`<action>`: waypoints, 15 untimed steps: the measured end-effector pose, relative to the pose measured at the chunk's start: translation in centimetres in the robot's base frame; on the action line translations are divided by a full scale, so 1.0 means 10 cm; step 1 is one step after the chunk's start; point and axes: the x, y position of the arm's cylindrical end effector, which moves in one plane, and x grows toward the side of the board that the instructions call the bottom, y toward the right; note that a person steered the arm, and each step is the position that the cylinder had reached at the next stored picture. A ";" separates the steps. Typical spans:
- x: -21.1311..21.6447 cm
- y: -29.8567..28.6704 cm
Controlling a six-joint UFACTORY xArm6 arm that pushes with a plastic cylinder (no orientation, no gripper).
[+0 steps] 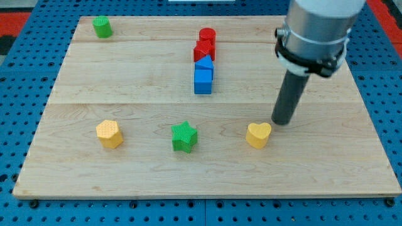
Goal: Move green circle to the center left
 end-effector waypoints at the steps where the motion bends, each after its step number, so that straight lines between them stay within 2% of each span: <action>1: -0.59 0.06; 2: -1.31 0.23; 3: -2.12 0.10; 4: -2.75 -0.59; 6: -2.75 -0.99; 8: -2.76 -2.69; 9: -2.55 -3.17; 10: -2.26 -3.34; 11: -2.64 -3.23; 12: -2.74 -3.46; 13: -2.53 -3.68; 14: -2.13 -3.75; 15: -1.50 -3.75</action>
